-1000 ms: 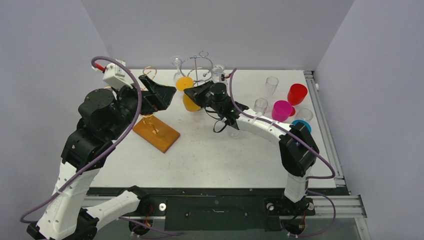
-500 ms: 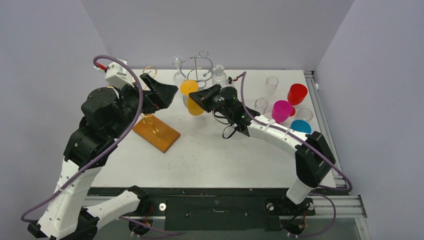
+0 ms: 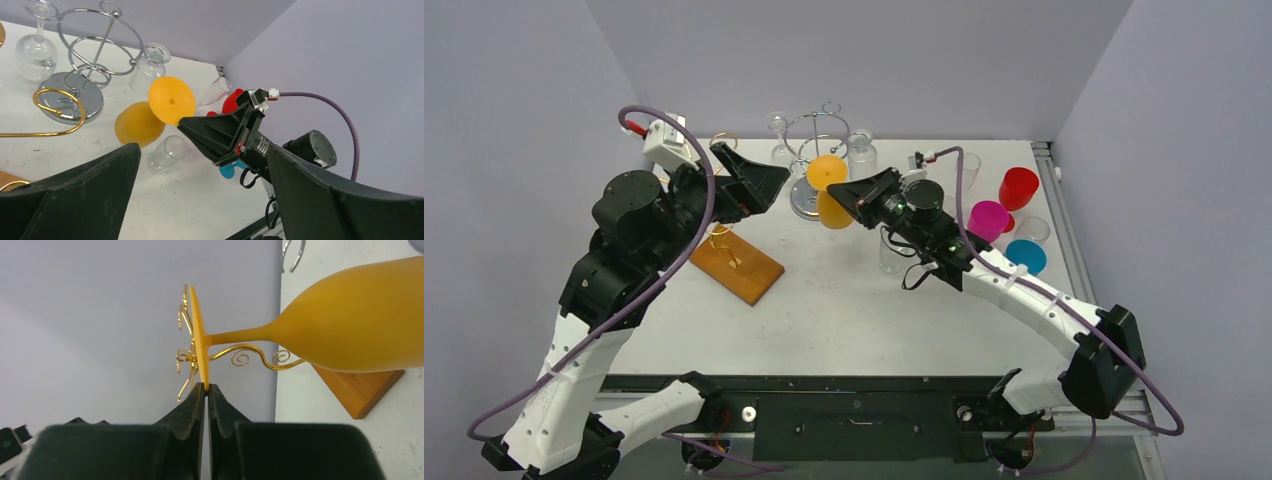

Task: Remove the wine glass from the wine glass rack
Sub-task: Pick up the wine glass from the wine rack, then place the wine glass at the center of the board.

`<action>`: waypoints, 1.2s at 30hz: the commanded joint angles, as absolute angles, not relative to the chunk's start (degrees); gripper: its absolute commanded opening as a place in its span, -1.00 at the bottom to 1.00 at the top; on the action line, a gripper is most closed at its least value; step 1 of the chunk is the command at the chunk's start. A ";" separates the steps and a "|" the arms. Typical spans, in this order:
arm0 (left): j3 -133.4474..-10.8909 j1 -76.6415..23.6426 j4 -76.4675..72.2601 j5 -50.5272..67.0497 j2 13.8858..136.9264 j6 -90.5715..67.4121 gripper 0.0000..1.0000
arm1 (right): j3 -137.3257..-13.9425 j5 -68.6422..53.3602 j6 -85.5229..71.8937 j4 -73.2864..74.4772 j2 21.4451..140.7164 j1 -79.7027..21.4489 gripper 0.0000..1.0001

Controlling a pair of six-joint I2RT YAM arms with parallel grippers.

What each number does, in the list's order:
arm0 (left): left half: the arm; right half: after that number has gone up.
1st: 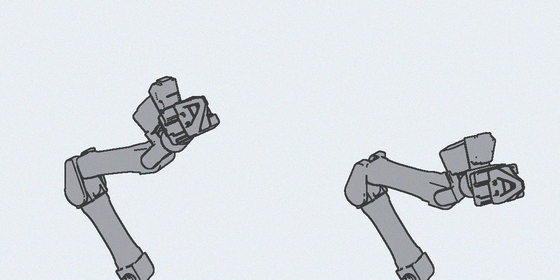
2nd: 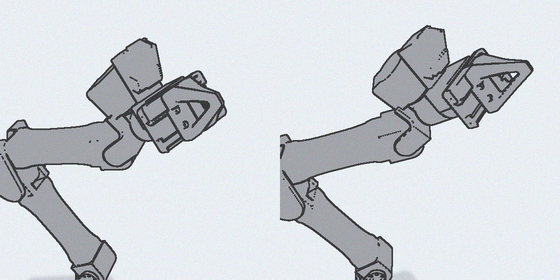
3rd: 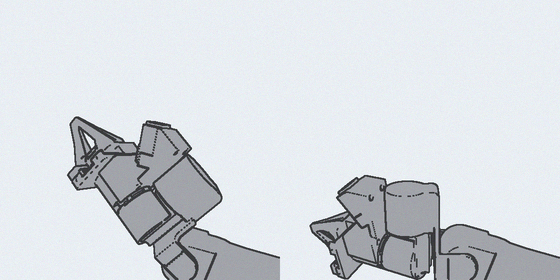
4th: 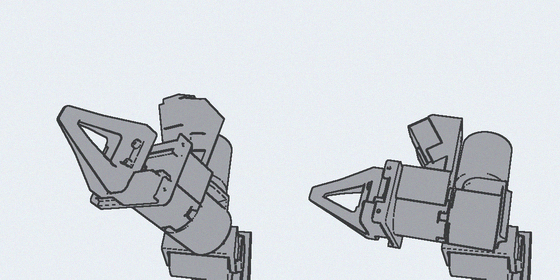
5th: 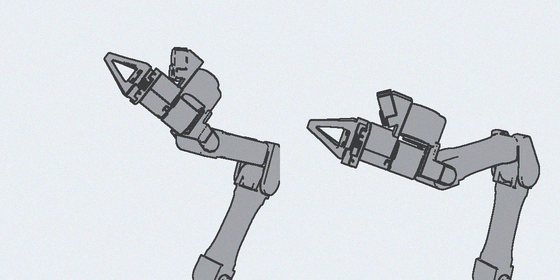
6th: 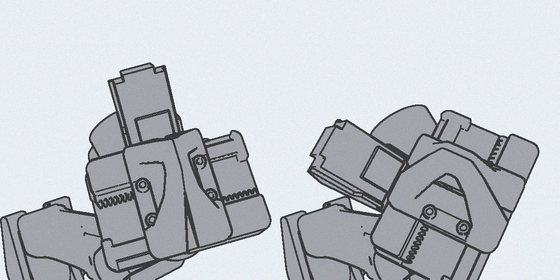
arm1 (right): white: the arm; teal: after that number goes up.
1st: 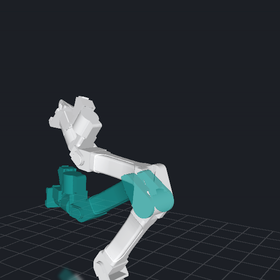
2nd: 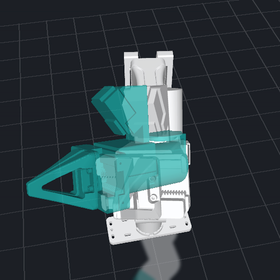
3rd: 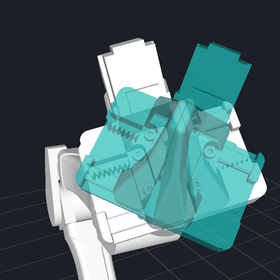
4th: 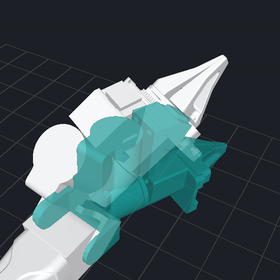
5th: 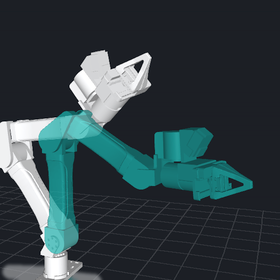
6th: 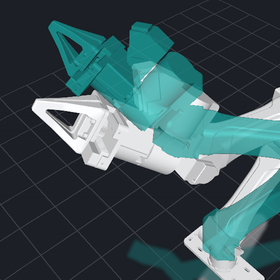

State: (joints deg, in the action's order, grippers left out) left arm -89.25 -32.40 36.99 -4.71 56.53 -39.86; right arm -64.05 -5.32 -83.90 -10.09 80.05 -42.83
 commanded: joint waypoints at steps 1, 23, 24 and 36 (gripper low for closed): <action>-87.98 -32.07 28.80 -0.88 56.83 -41.15 0.93 | -64.89 -7.13 -81.29 -9.11 72.91 -38.79 -1.00; -74.42 -35.02 -15.39 14.05 70.38 -53.02 0.60 | -76.71 -20.45 -94.61 -7.19 59.54 -21.15 -1.00; -74.33 -35.04 -17.89 14.94 71.52 -53.36 0.60 | -76.98 -20.60 -95.03 -7.42 59.56 -21.15 -1.00; -76.50 -35.17 -33.48 20.63 80.98 -60.72 0.62 | -78.20 -21.83 -100.00 -10.87 58.57 -21.44 -1.00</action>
State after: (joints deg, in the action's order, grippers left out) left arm -74.35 -34.85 -22.13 17.28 79.07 -57.21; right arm -75.92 -20.01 -97.27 -6.17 59.88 -21.41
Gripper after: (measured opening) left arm 0.808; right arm 0.007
